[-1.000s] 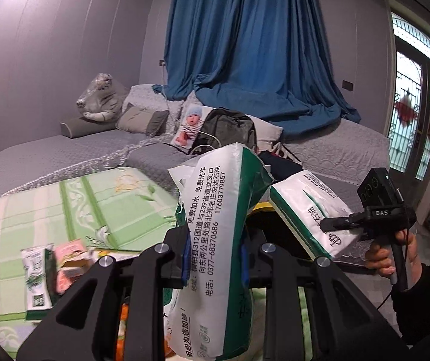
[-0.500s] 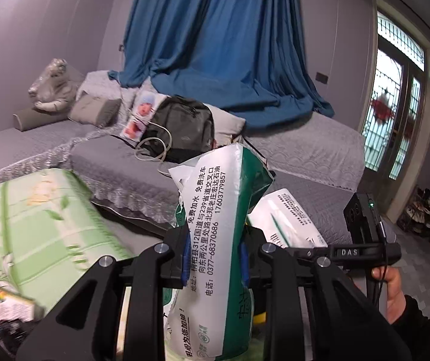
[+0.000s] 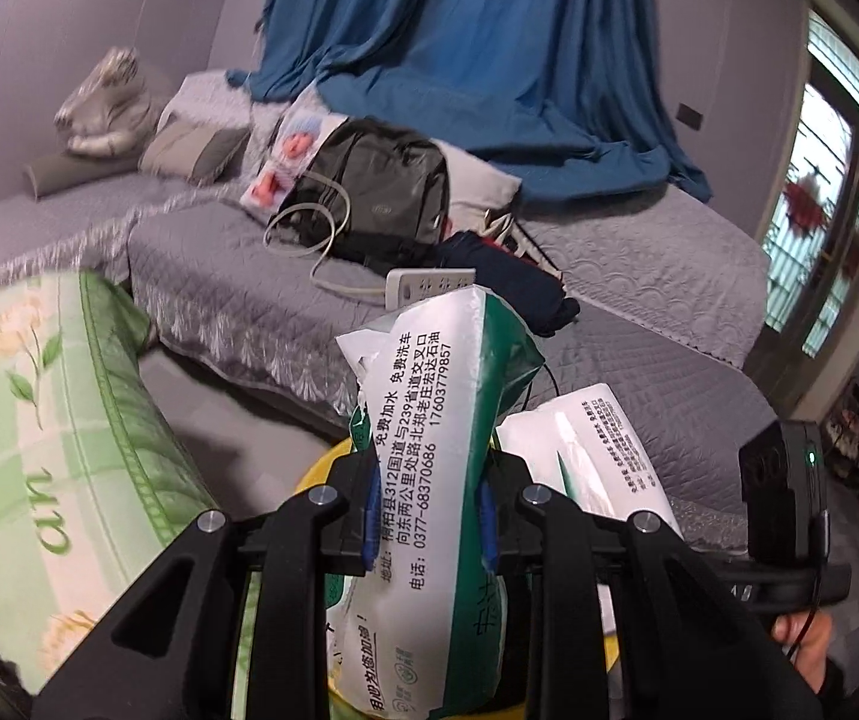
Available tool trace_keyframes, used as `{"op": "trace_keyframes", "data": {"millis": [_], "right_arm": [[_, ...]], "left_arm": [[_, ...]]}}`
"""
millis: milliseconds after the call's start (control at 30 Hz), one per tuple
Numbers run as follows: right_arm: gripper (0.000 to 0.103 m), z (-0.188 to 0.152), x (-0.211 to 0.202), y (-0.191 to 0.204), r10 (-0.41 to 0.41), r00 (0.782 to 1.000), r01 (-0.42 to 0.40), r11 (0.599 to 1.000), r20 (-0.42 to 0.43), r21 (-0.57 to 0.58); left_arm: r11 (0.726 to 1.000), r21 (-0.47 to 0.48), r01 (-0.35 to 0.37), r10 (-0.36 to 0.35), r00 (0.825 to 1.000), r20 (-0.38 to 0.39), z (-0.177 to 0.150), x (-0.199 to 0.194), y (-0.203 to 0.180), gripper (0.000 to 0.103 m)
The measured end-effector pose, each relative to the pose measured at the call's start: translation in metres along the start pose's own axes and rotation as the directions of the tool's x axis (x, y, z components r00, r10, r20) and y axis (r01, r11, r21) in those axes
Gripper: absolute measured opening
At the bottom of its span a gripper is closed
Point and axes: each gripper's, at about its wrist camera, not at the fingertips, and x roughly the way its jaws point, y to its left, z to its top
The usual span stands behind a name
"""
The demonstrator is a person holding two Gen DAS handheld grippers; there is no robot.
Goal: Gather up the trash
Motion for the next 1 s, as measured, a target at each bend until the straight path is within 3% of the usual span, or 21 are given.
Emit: {"op": "trace_keyframes", "data": {"millis": [67, 133, 200, 233, 433, 500, 667, 833, 1000], "right_arm": [[0.050, 0.001, 0.003, -0.003, -0.008, 1.000, 0.008, 1.000, 0.001, 0.006], [0.057, 0.003, 0.004, -0.005, -0.019, 1.000, 0.018, 1.000, 0.001, 0.022], [0.062, 0.005, 0.001, -0.008, -0.060, 0.998, 0.060, 0.998, 0.015, 0.033], [0.065, 0.005, -0.002, -0.010, -0.081, 0.996, 0.080, 0.996, 0.030, 0.040], [0.066, 0.002, -0.034, -0.009, -0.078, 0.991, 0.075, 0.997, 0.106, 0.036], [0.066, 0.001, -0.043, -0.002, -0.092, 0.987, 0.091, 0.996, 0.132, 0.014], [0.066, -0.005, -0.053, 0.024, -0.056, 0.986, 0.065, 0.997, 0.156, -0.050], [0.066, -0.017, -0.053, 0.066, -0.014, 0.987, 0.044, 0.982, 0.158, -0.185], [0.066, -0.033, -0.040, 0.113, 0.060, 0.992, -0.024, 0.955, 0.112, -0.294]], "left_arm": [[1.000, -0.010, 0.007, -0.007, 1.000, -0.003, 0.000, 0.005, -0.001, 0.024], [1.000, -0.011, -0.010, 0.010, 1.000, 0.010, 0.000, 0.003, -0.003, 0.034], [0.998, -0.032, -0.053, 0.055, 0.997, 0.048, 0.002, -0.002, -0.003, 0.076], [0.996, -0.047, -0.074, 0.077, 0.995, 0.070, 0.004, -0.007, -0.001, 0.080], [0.989, -0.104, -0.108, 0.122, 0.982, 0.142, 0.009, -0.040, 0.012, 0.084], [0.985, -0.093, -0.144, 0.159, 0.971, 0.180, 0.009, -0.060, 0.011, 0.084], [0.982, -0.124, -0.139, 0.166, 0.956, 0.241, 0.012, -0.117, 0.023, 0.086], [0.968, -0.137, -0.209, 0.244, 0.911, 0.333, 0.003, -0.208, 0.052, 0.090], [0.924, -0.112, -0.365, 0.379, 0.848, 0.370, -0.024, -0.292, 0.082, 0.093]]}}
